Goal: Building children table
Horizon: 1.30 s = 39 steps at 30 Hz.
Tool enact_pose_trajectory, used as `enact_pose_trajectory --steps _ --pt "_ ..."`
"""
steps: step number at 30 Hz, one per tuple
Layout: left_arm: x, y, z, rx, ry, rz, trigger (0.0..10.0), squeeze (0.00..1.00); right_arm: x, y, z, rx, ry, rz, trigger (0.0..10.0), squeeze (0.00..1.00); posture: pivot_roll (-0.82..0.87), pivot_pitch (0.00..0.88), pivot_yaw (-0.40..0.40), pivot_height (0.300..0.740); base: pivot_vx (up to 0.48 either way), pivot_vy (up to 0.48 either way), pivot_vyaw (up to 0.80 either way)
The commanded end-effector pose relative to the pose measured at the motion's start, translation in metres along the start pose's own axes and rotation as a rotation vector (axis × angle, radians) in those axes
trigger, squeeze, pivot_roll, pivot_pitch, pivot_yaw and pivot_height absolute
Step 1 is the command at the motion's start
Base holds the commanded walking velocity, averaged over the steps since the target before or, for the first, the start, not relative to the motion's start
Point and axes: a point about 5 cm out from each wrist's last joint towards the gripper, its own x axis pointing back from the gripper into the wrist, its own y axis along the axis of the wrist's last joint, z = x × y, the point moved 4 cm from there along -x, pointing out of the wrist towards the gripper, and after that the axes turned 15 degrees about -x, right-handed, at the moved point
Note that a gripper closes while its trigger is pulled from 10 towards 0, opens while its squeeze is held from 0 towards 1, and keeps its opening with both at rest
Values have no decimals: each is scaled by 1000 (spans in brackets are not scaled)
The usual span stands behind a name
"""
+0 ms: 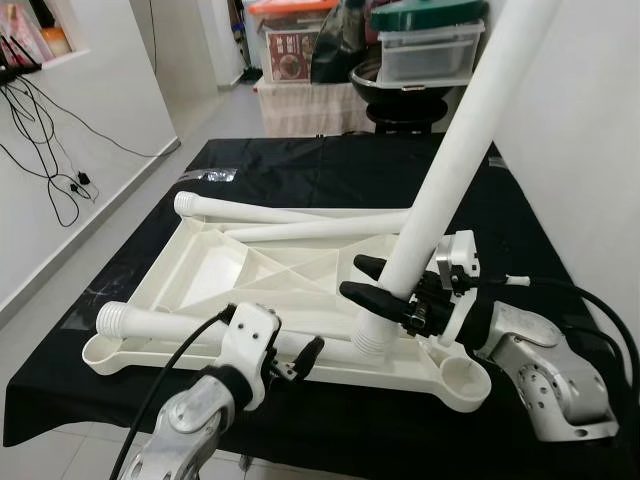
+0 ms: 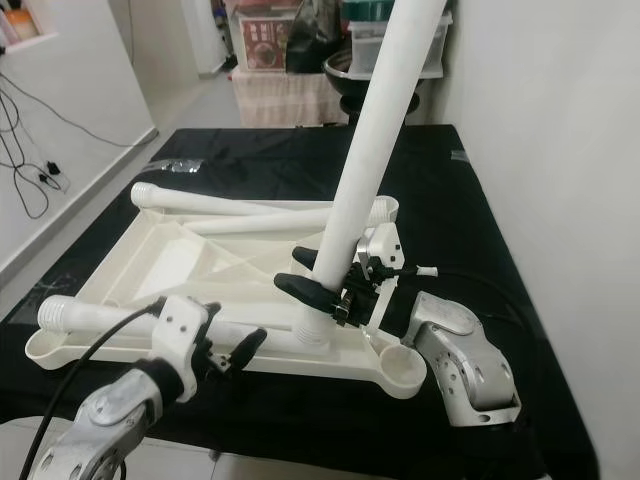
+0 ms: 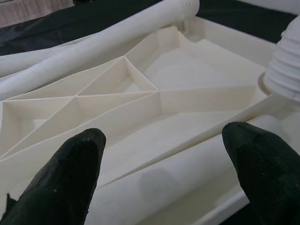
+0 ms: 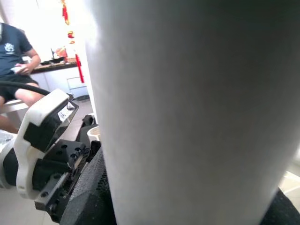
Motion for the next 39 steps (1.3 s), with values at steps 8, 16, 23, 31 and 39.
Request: enact_pose_trajectory --steps 8,16,23,31,39 --pt "-3 -10 1 -17 18 36 10000 0 -5 -2 2 13 -1 -13 10000 0 -60 20 35 740 0 0 0" --pt "-6 -9 1 -19 18 31 10000 0 -11 -2 -3 10 -37 -38 10000 0 -61 18 33 740 0 0 0" --pt "-8 -9 1 -20 23 26 10000 0 -11 -4 -5 15 -62 -34 10000 0 -63 21 31 740 -144 0 0" --pt "-9 -9 1 -19 29 25 10000 0 -12 -4 -9 21 -85 -40 10000 0 -62 20 29 740 -124 0 0" --pt "-9 -9 2 -15 38 20 10000 0 -15 -5 -11 29 -96 -37 10000 0 -61 13 20 740 -154 0 0"
